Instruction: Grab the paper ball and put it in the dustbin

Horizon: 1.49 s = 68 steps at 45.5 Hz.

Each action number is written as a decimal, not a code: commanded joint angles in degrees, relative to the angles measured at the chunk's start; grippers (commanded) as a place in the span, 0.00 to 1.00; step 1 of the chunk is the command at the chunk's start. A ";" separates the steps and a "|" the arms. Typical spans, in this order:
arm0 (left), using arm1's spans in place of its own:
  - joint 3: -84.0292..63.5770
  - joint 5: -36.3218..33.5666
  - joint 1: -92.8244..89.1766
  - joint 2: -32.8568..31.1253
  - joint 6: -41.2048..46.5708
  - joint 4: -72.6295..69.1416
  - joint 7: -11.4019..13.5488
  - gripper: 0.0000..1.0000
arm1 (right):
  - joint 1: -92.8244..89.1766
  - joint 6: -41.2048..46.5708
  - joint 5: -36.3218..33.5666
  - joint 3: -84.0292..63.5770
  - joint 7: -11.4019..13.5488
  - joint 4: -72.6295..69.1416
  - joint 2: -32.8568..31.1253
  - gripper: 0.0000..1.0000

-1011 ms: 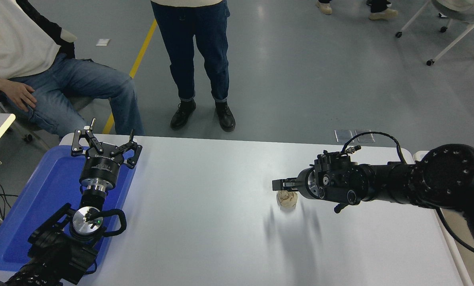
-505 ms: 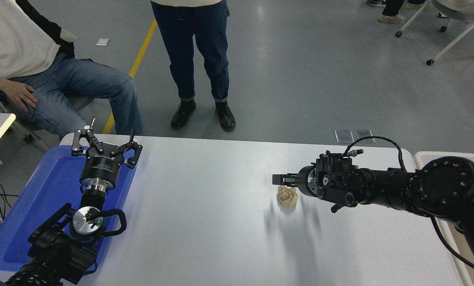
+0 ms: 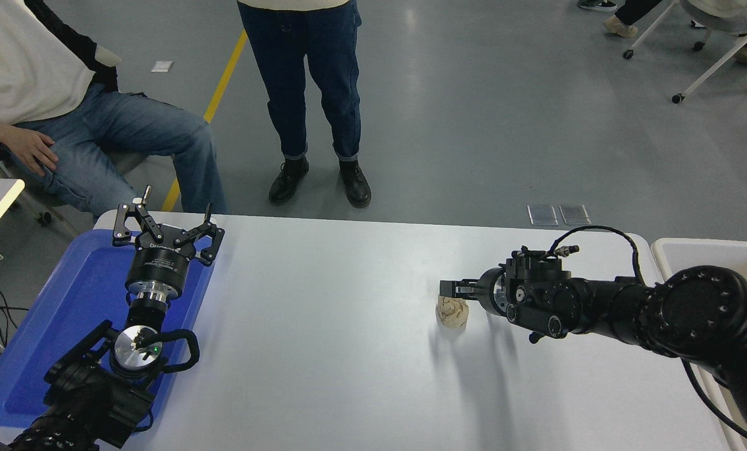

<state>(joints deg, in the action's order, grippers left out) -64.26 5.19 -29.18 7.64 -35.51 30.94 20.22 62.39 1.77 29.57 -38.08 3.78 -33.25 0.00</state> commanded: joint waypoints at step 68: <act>0.02 0.00 0.00 0.00 -0.08 0.00 0.00 1.00 | -4.65 -0.01 3.39 8.37 6.77 -6.21 0.00 0.00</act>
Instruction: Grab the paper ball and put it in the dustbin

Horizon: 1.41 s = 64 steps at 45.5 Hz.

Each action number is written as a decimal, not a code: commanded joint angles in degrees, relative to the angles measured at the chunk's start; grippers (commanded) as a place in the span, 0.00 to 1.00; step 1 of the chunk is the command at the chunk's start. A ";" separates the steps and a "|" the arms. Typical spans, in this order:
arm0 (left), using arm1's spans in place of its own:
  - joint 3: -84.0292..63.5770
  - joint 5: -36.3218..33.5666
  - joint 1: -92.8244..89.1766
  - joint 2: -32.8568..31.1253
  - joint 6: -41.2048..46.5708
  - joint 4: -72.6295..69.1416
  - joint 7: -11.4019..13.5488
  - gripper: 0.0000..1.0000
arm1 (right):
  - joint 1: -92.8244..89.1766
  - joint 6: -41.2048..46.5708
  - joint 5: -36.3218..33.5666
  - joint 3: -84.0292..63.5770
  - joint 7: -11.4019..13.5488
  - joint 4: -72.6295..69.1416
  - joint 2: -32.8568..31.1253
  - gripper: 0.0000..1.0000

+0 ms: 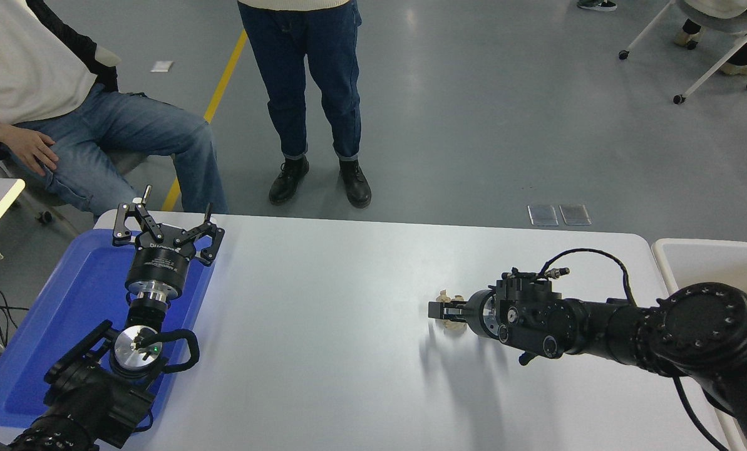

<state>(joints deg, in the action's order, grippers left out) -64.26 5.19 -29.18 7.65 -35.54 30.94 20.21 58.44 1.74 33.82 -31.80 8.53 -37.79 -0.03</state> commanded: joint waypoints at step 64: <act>0.01 0.00 0.09 0.00 0.04 0.00 0.00 1.00 | 55.28 35.25 -9.22 -5.29 9.14 -36.92 -18.61 0.00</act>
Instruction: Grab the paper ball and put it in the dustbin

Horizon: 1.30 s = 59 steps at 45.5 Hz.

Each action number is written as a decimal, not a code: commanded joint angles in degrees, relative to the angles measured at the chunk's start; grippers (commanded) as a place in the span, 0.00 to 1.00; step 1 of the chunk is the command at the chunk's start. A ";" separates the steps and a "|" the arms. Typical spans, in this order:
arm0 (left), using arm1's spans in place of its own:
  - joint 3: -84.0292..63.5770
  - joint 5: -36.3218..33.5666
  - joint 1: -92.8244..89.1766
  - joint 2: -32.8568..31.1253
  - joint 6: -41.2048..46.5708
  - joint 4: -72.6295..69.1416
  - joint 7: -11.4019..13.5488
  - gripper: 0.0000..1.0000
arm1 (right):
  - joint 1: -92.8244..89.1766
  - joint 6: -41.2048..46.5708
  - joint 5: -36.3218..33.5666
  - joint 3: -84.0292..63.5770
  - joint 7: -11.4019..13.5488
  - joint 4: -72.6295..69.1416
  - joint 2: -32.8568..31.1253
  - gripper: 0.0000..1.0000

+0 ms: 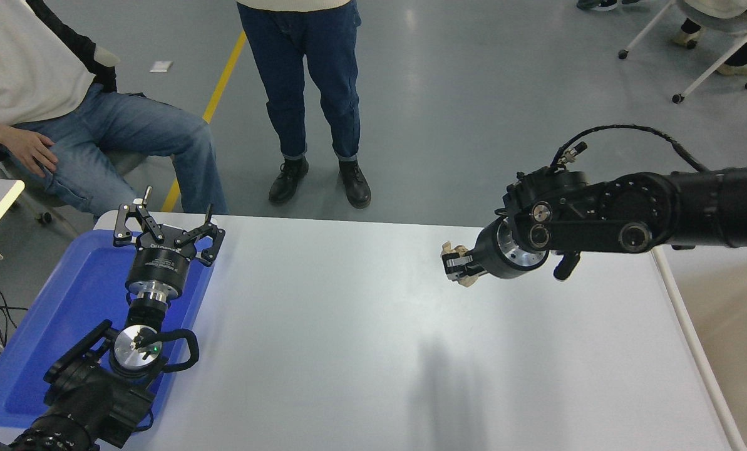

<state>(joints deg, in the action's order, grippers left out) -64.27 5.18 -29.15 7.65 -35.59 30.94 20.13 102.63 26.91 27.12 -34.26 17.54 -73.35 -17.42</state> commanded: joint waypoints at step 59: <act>0.02 0.00 0.05 0.00 0.08 0.00 0.00 1.00 | 30.61 18.09 -0.76 -26.64 1.00 -0.75 -29.59 0.00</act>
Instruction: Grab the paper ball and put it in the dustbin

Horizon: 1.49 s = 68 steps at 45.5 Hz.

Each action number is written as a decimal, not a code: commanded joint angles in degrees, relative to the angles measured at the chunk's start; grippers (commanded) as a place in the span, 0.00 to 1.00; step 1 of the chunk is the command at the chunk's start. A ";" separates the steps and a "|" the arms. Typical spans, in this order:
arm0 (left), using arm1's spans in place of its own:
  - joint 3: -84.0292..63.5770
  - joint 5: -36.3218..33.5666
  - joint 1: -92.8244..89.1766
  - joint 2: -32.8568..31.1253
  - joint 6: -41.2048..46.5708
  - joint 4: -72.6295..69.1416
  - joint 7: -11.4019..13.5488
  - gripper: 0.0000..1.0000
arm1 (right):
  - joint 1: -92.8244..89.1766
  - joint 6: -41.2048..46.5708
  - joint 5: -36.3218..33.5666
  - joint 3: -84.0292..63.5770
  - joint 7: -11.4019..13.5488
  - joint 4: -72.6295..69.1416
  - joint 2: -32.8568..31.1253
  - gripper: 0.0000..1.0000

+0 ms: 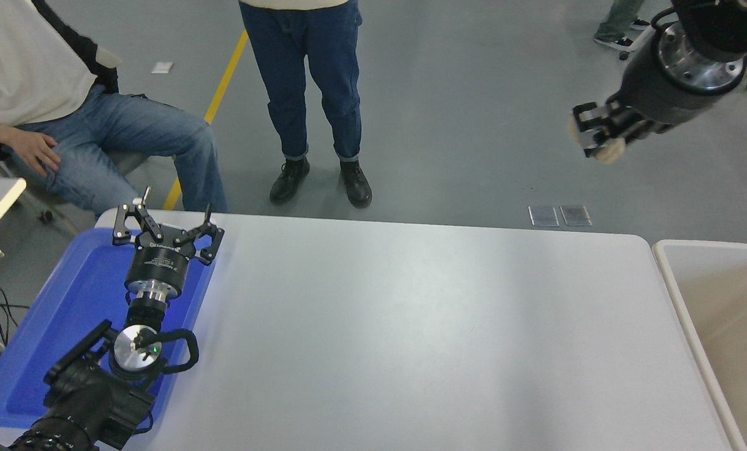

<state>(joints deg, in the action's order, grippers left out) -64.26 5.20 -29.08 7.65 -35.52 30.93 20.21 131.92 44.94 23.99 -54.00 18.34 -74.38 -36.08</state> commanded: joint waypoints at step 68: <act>-0.16 0.08 0.08 0.00 0.10 -0.08 0.26 1.00 | -7.10 0.06 13.28 -11.83 0.21 18.57 -38.36 0.00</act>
<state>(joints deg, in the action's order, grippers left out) -64.40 5.27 -29.01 7.65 -35.48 30.85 20.45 130.10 45.00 38.13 -67.11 18.91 -59.80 -73.59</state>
